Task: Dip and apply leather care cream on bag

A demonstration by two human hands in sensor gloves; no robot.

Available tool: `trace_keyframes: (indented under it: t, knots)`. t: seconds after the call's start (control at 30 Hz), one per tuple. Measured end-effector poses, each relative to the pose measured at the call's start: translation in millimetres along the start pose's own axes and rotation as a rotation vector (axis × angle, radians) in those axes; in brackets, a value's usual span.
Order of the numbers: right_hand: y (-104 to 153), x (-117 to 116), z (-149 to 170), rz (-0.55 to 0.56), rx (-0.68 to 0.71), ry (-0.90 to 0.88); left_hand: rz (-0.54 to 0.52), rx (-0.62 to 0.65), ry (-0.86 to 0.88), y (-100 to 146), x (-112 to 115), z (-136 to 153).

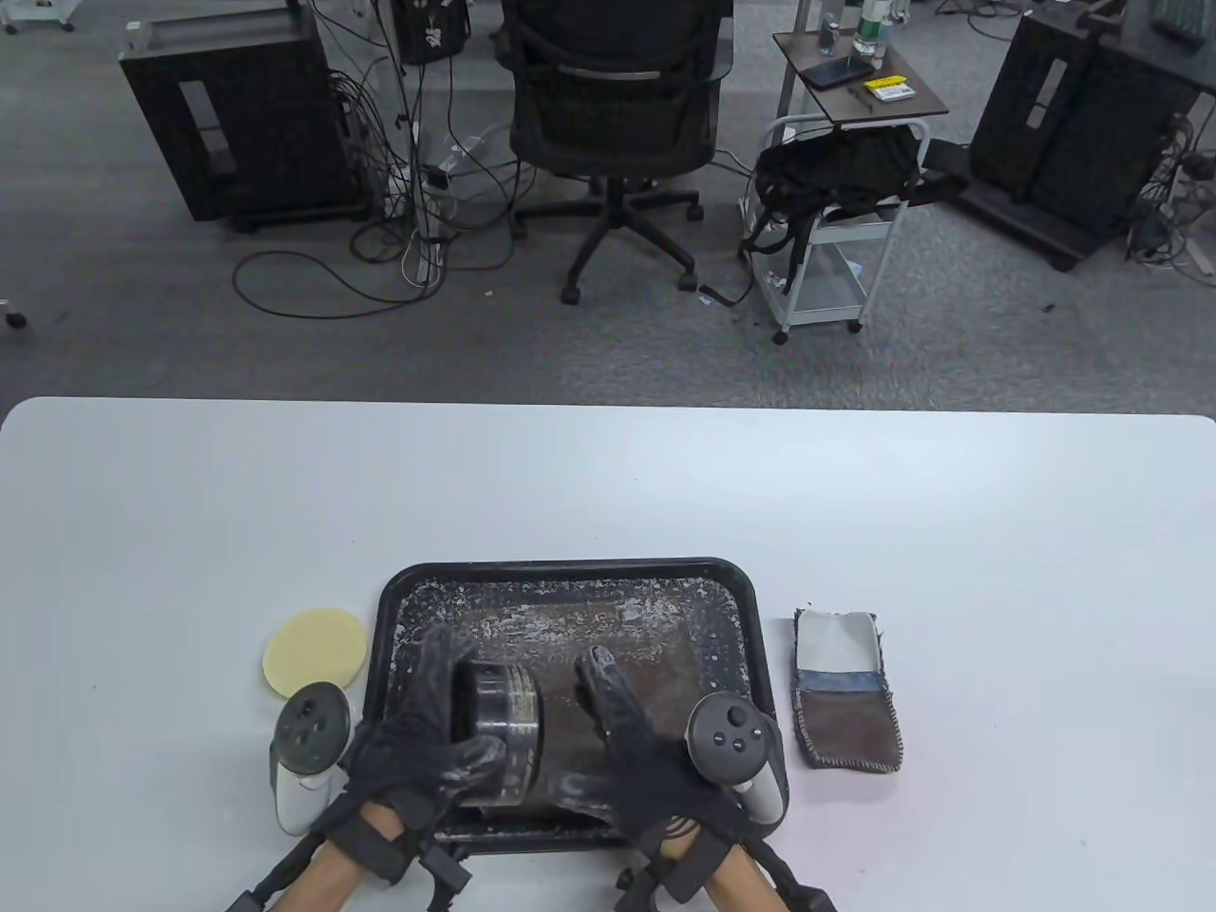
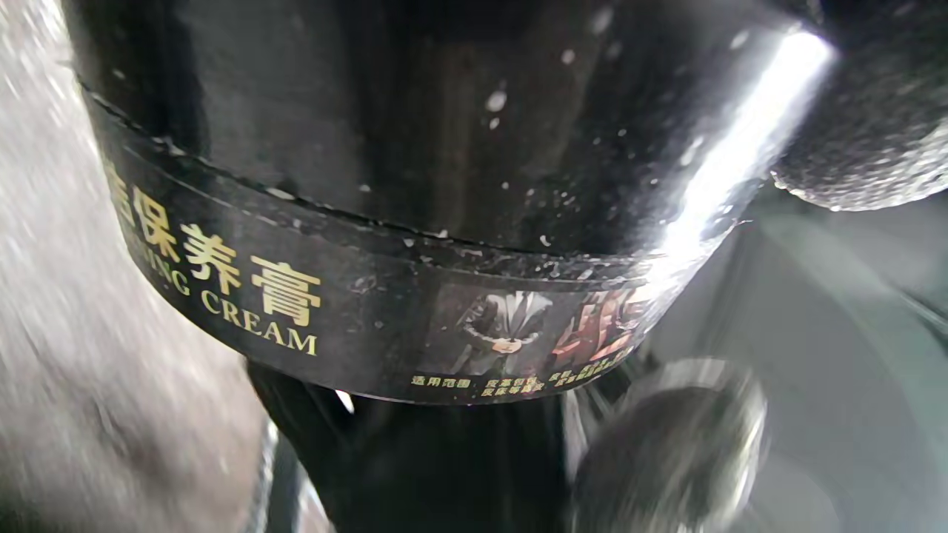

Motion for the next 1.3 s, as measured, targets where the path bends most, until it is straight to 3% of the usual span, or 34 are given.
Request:
trace_keyframes:
  t: [0.13, 0.23, 0.43, 1.2, 1.3]
  knots:
    - [-2, -19, 7, -0.115, 0.013, -0.210, 0.043, 0.080, 0.043, 1, 21, -6]
    - [-4, -26, 9, -0.143, 0.013, -0.237, 0.042, 0.098, 0.079, 3, 28, -4]
    - [-6, -26, 18, -0.065, 0.003, -0.279, 0.029, 0.048, 0.112, 3, 30, 12]
    - [-2, -23, 11, 0.033, 0.004, -0.157, 0.047, -0.023, 0.169, 2, 27, 21]
    - [-1, -24, 2, 0.047, 0.037, -0.068, 0.054, -0.063, 0.213, 4, 27, 26]
Point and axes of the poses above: the tracker on the back of each hand, its own z axis roughly to the little-finger side, its own y axis roughly from the fingertips to the wrist, x = y × z, the point moved 4 cm from there along -y, roughly from the wrist to the fingertips, and after that the axes turned 4 degrees about -z, right-handed, at the moved point
